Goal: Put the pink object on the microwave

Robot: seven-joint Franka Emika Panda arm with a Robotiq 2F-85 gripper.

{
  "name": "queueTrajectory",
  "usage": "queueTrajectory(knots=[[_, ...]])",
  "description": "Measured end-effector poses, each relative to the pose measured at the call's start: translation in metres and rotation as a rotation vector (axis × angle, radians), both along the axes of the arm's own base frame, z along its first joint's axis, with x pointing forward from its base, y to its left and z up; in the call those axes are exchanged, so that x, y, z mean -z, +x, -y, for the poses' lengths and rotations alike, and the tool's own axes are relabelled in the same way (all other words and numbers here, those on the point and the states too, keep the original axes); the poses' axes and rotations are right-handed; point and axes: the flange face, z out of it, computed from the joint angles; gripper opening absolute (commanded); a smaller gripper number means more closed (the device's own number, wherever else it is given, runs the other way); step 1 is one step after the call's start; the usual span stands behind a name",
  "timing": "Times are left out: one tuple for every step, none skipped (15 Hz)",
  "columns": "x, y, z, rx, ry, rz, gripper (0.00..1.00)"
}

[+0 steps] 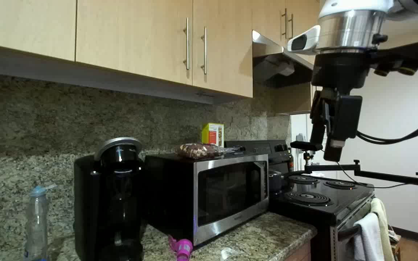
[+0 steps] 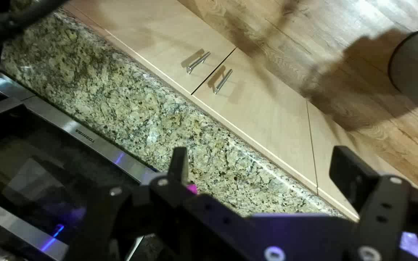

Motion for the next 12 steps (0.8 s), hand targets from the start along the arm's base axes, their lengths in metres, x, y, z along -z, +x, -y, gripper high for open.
queueTrajectory(knots=[[0.0,0.0,0.0,0.0,0.0,0.0,1.0],[0.0,0.0,0.0,0.0,0.0,0.0,1.0],[0.0,0.0,0.0,0.0,0.0,0.0,1.0],[0.0,0.0,0.0,0.0,0.0,0.0,1.0],[0.0,0.0,0.0,0.0,0.0,0.0,1.0],[0.0,0.0,0.0,0.0,0.0,0.0,1.0],[0.0,0.0,0.0,0.0,0.001,0.0,1.0],[-0.001,0.0,0.0,-0.002,0.0,0.005,1.0],[-0.003,0.003,0.001,-0.013,-0.014,0.02,1.0],[-0.008,0.009,0.003,-0.039,-0.041,0.045,1.0],[-0.016,0.018,0.005,-0.08,-0.074,0.074,1.0],[-0.024,0.031,0.008,-0.12,-0.107,0.097,1.0]])
